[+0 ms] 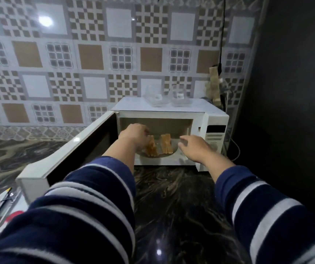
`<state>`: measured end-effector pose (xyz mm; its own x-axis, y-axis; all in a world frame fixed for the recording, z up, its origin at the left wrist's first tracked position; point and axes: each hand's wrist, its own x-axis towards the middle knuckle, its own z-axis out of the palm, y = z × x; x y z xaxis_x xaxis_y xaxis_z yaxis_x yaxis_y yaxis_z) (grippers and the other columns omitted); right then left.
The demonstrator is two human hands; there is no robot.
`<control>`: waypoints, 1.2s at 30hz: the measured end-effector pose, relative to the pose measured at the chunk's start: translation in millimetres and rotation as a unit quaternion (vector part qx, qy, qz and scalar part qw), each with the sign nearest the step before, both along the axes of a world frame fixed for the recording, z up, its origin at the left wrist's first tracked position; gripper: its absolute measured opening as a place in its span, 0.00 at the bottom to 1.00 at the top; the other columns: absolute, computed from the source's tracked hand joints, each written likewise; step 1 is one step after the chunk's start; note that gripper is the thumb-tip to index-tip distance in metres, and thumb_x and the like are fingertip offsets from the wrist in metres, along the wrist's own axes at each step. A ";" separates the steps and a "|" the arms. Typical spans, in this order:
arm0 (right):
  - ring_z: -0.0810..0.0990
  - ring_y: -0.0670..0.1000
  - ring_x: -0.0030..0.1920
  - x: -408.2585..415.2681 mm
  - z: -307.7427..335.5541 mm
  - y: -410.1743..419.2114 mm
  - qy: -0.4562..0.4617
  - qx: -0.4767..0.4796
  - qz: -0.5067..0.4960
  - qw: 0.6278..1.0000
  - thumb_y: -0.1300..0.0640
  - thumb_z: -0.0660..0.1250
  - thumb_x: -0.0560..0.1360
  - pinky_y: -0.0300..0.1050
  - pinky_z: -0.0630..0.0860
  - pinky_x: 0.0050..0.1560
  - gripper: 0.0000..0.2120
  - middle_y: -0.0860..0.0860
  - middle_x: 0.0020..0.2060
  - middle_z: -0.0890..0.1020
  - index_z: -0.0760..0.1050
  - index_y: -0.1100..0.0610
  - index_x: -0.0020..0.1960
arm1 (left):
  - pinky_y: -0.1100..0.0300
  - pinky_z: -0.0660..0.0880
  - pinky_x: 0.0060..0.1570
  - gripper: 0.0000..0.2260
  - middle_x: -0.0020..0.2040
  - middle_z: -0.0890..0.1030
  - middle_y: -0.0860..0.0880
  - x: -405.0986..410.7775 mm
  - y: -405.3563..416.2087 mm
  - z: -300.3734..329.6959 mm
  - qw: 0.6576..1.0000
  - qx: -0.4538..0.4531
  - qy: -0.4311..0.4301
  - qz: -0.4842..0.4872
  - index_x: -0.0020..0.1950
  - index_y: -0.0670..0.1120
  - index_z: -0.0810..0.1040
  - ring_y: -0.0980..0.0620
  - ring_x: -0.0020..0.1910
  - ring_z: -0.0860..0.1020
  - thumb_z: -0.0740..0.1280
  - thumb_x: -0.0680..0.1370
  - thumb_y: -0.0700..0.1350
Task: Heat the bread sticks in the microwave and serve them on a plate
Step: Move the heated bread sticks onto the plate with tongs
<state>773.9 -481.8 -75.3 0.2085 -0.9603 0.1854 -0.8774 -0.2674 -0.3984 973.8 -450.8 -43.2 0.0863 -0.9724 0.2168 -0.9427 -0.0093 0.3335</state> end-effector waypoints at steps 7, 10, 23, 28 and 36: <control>0.72 0.58 0.65 -3.0 -29.1 -51.7 0.015 0.030 0.053 0.998 0.48 0.58 0.80 0.53 0.71 0.65 0.20 0.55 0.67 0.74 0.70 0.52 0.70 | 0.55 0.72 0.60 0.15 0.65 0.76 0.45 -5.6 -38.4 -43.1 0.998 0.026 0.032 0.037 0.63 0.48 0.78 0.44 0.62 0.74 0.59 0.79 0.44; 0.72 0.58 0.66 -2.1 -35.9 -49.3 0.023 0.042 0.053 0.997 0.48 0.58 0.80 0.54 0.70 0.65 0.21 0.54 0.68 0.73 0.68 0.50 0.71 | 0.57 0.70 0.58 0.15 0.65 0.75 0.44 -5.3 -33.7 -54.8 0.998 0.020 0.040 0.045 0.64 0.47 0.77 0.44 0.63 0.73 0.61 0.78 0.44; 0.77 0.53 0.50 21.2 -53.7 106.4 0.029 0.069 0.046 0.996 0.48 0.57 0.80 0.48 0.76 0.50 0.21 0.53 0.61 0.77 0.67 0.50 0.72 | 0.51 0.74 0.61 0.15 0.65 0.76 0.50 8.9 120.5 -92.1 0.997 0.058 0.043 0.015 0.64 0.54 0.77 0.47 0.61 0.75 0.62 0.78 0.47; 0.78 0.54 0.59 27.7 -69.1 184.3 0.023 0.090 0.051 0.994 0.49 0.60 0.79 0.48 0.76 0.57 0.20 0.51 0.64 0.77 0.69 0.49 0.70 | 0.54 0.73 0.63 0.16 0.68 0.74 0.49 12.4 193.0 -107.7 0.993 0.107 0.044 -0.004 0.65 0.52 0.75 0.47 0.64 0.73 0.62 0.78 0.45; 0.79 0.56 0.55 35.6 -67.9 268.0 0.041 0.085 0.090 0.991 0.50 0.61 0.79 0.47 0.76 0.50 0.19 0.53 0.60 0.79 0.70 0.48 0.70 | 0.56 0.73 0.58 0.16 0.65 0.75 0.44 17.7 282.2 -111.9 0.993 0.086 0.077 0.026 0.65 0.50 0.76 0.44 0.60 0.76 0.60 0.79 0.43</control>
<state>809.6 -213.8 -143.2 0.3872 -0.9220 -0.0006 -0.8529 -0.3580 -0.3800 991.5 -168.6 -155.0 0.1568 -0.9872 0.0293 -0.8778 -0.1257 0.4622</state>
